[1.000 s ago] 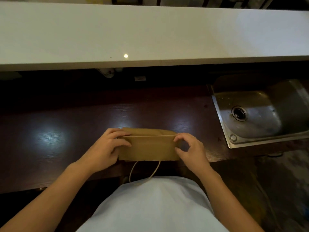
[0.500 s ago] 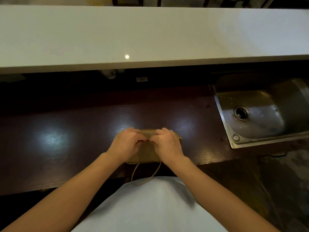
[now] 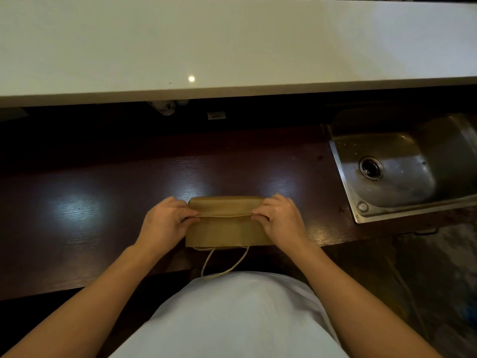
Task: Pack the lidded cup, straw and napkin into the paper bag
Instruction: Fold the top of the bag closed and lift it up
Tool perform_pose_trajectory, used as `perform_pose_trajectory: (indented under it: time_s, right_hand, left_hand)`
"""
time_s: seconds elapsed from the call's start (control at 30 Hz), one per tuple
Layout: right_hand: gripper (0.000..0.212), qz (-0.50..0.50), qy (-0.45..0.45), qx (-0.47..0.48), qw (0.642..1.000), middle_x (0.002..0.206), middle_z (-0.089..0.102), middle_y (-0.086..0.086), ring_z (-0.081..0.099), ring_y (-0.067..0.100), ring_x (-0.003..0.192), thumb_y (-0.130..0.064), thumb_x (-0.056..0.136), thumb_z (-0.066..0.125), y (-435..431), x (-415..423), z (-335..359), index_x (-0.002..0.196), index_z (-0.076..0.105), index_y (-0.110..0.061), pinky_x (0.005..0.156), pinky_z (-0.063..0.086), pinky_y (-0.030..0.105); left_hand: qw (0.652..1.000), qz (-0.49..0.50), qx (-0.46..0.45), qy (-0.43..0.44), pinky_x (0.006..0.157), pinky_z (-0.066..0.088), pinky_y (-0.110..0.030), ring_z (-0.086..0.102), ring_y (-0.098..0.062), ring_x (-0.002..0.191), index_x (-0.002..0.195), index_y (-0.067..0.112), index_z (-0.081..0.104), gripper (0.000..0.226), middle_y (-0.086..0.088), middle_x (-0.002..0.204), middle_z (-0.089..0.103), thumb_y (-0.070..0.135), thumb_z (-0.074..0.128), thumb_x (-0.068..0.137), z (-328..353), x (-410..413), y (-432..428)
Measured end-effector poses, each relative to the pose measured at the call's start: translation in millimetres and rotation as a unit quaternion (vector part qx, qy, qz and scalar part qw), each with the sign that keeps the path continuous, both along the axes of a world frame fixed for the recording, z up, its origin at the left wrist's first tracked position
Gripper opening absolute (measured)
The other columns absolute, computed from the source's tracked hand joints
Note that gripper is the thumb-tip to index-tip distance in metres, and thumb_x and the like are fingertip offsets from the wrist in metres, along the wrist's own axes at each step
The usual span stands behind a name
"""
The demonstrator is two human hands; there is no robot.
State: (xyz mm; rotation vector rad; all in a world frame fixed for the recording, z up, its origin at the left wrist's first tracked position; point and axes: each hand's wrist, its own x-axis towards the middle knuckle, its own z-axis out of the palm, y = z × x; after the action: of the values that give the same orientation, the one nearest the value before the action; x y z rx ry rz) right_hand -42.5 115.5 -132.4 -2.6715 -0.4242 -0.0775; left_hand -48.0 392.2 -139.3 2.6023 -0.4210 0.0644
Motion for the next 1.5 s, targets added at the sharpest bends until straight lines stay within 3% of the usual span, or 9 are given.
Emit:
perform_pose_trajectory:
  time_s: [0.27, 0.47, 0.6, 0.7, 0.77, 0.9, 1.13, 1.27, 1.5]
  right_hand:
    - [0.011, -0.095, 0.003, 0.097, 0.991, 0.080, 0.072, -0.001, 0.058, 0.023, 0.077, -0.013, 0.068, 0.086, -25.6, -10.7, -9.8, 0.078, 0.082, -0.015, 0.065, 0.052, 0.035]
    - [0.026, -0.183, 0.180, 0.299, 0.919, 0.127, 0.055, 0.001, 0.053, 0.011, 0.111, 0.000, 0.077, 0.078, -28.4, -17.0, -15.0, 0.086, 0.077, -0.024, 0.085, 0.041, 0.001]
    - [0.036, -0.180, 0.292, 0.391, 0.854, 0.145, 0.048, 0.000, 0.044, -0.002, 0.125, 0.004, 0.087, 0.066, -19.1, -29.3, -14.9, 0.098, 0.075, -0.030, 0.093, 0.038, 0.002]
    - [0.040, -0.183, 0.347, 0.446, 0.805, 0.151, 0.042, -0.007, 0.038, 0.001, 0.135, 0.005, 0.090, 0.060, -14.9, -27.0, -17.2, 0.103, 0.077, -0.028, 0.112, 0.034, 0.027]
    - [0.043, -0.205, 0.363, 0.474, 0.776, 0.152, 0.041, -0.008, 0.034, 0.007, 0.140, 0.006, 0.087, 0.054, -11.0, -21.6, -19.9, 0.103, 0.078, -0.025, 0.118, 0.027, 0.039]
    - [0.046, -0.259, 0.354, 0.514, 0.737, 0.142, 0.054, -0.009, 0.047, 0.016, 0.131, -0.011, 0.072, 0.051, 1.6, -11.2, -13.6, 0.099, 0.078, -0.037, 0.116, 0.030, 0.047]
    - [0.049, -0.233, 0.289, 0.507, 0.778, 0.127, 0.061, -0.010, 0.052, 0.019, 0.120, -0.012, 0.086, 0.046, 2.5, 23.9, 29.2, 0.128, 0.062, -0.033, 0.103, 0.039, 0.038]
    - [0.046, -0.192, 0.229, 0.508, 0.808, 0.124, 0.061, -0.013, 0.051, 0.012, 0.115, -0.014, 0.086, 0.044, -0.1, 45.3, 82.2, 0.125, 0.062, -0.033, 0.098, 0.038, 0.034]
    - [0.044, -0.132, 0.151, 0.560, 0.804, 0.123, 0.064, 0.001, 0.055, 0.023, 0.115, -0.019, 0.080, 0.045, -18.9, 76.9, 174.5, 0.112, 0.068, -0.036, 0.099, 0.041, 0.044]
  left_hand:
    - [0.996, 0.052, -0.068, 0.011, 0.063, 0.051, -0.030, 0.057, -0.015, 0.066, 0.087, 0.019, 0.082, 0.011, 0.004, 0.074, 0.072, 0.025, 0.076, 0.079, -10.1, -9.8, 8.2]
    - [0.947, 0.155, -0.241, 0.145, 0.081, 0.046, -0.003, 0.057, 0.009, 0.105, 0.092, 0.025, 0.074, 0.027, 0.002, 0.121, 0.059, 0.002, 0.079, 0.078, -20.4, -12.5, 2.6]
    - [0.849, 0.138, -0.382, 0.338, 0.101, 0.039, -0.018, 0.039, -0.002, 0.134, 0.106, 0.025, 0.076, 0.030, 0.010, 0.149, 0.040, 0.002, 0.067, 0.088, -22.5, -15.1, -3.2]
    - [0.773, 0.162, -0.479, 0.383, 0.111, 0.037, -0.042, 0.037, -0.012, 0.140, 0.105, 0.022, 0.078, 0.042, 0.009, 0.157, 0.034, -0.008, 0.054, 0.089, -27.4, -14.8, -12.5]
    - [0.723, 0.228, -0.530, 0.379, 0.109, 0.039, -0.043, 0.042, -0.018, 0.136, 0.098, 0.022, 0.080, 0.054, 0.006, 0.156, 0.037, -0.014, 0.044, 0.081, -27.0, -10.4, -21.2]
    - [0.647, 0.314, -0.588, 0.371, 0.083, 0.050, -0.035, 0.060, -0.021, 0.101, 0.139, 0.022, 0.053, 0.071, -0.008, 0.134, 0.059, -0.011, 0.035, 0.080, -12.6, 0.0, -41.4]
    - [0.665, 0.314, -0.611, 0.294, 0.095, 0.046, -0.037, 0.056, -0.020, 0.118, 0.122, 0.007, 0.065, 0.058, 0.009, 0.136, 0.057, -0.013, 0.033, 0.079, 41.8, 30.8, -47.7]
    - [0.694, 0.267, -0.624, 0.240, 0.107, 0.038, -0.040, 0.048, -0.022, 0.130, 0.110, 0.032, 0.070, 0.062, 0.012, 0.146, 0.051, -0.003, 0.042, 0.067, 98.0, 48.7, -49.7]
    - [0.722, 0.201, -0.639, 0.172, 0.086, 0.049, -0.028, 0.064, -0.009, 0.107, 0.117, 0.021, 0.071, 0.062, 0.012, 0.127, 0.067, -0.012, 0.035, 0.077, 205.6, 78.6, -64.0]
